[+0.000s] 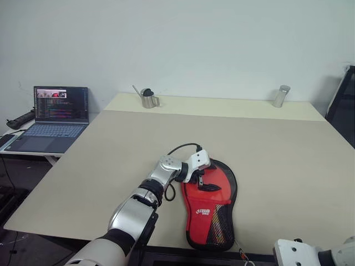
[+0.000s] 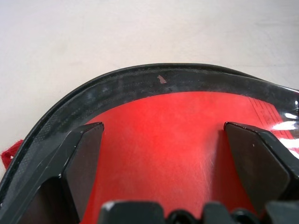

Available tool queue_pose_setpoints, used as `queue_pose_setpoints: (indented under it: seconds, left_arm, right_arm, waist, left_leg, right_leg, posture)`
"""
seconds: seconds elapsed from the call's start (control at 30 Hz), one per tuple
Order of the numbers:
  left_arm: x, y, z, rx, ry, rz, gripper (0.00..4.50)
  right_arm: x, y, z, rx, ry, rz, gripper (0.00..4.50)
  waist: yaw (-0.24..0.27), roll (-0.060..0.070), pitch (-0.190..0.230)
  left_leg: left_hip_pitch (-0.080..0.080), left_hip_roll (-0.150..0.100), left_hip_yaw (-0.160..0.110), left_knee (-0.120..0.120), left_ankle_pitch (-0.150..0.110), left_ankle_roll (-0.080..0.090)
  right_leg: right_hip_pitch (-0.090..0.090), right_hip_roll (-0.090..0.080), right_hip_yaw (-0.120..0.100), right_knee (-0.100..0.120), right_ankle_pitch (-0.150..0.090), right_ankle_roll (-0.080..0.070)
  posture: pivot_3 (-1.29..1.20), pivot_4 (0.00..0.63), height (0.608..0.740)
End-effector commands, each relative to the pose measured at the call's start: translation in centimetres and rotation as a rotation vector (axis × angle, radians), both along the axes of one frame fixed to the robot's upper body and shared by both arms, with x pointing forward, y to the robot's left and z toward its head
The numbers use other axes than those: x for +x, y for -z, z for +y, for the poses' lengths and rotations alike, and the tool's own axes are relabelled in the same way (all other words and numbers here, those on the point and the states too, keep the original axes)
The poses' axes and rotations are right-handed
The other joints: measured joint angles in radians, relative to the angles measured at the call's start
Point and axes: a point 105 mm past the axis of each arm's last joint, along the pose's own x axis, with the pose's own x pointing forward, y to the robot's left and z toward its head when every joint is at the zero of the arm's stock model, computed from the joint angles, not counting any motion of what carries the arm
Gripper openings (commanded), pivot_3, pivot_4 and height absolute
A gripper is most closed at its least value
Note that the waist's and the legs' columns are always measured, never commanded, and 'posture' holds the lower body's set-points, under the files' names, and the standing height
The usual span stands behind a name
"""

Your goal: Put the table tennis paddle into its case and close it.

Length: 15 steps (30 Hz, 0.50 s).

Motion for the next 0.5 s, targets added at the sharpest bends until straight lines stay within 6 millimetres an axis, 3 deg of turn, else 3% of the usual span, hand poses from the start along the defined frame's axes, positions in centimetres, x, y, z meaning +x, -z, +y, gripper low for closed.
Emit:
queue_pose_setpoints:
  seconds: [0.03,0.2,0.33,0.5]
  left_arm:
    - [-1.2,3.4,1.1,0.103,0.0,0.072,4.5]
    - [-1.3,3.6,1.8,0.094,-0.004,0.076,4.5]
    - [-1.6,3.6,1.9,0.061,-0.001,0.1,4.5]
    - [-1.5,2.9,2.4,0.003,-0.014,0.097,4.5]
  right_arm:
    - [0.0,-1.1,0.8,0.028,-0.028,-0.002,1.38]
    - [0.1,-2.2,1.5,0.073,-0.055,0.03,3.11]
    - [2.4,-3.6,1.6,0.134,0.006,-0.046,4.48]
    - [8.2,-5.1,1.8,0.268,0.142,-0.211,4.48]
  waist:
    - [-0.001,0.0,0.0]
    - [-0.007,0.0,0.0]
    - [-0.015,0.0,0.0]
    - [-0.02,-0.003,0.001]
  left_leg:
    - [0.0,0.0,0.0,0.0,0.0,0.0]
    - [0.0,0.0,0.0,0.0,0.0,0.0]
    - [0.0,0.001,0.0,-0.001,0.0,0.0]
    - [0.0,0.001,-0.001,-0.001,0.0,0.0]
  right_leg:
    - [0.0,0.0,0.0,0.0,0.0,0.0]
    - [0.0,0.0,0.0,0.0,0.0,0.0]
    - [0.0,0.0,-0.001,-0.001,0.0,0.0]
    - [0.0,0.0,-0.001,-0.002,0.0,0.0]
  posture:
    - [0.0,0.15,0.74]
    - [0.0,0.15,0.74]
    - [0.0,0.15,0.74]
    - [0.0,0.15,0.74]
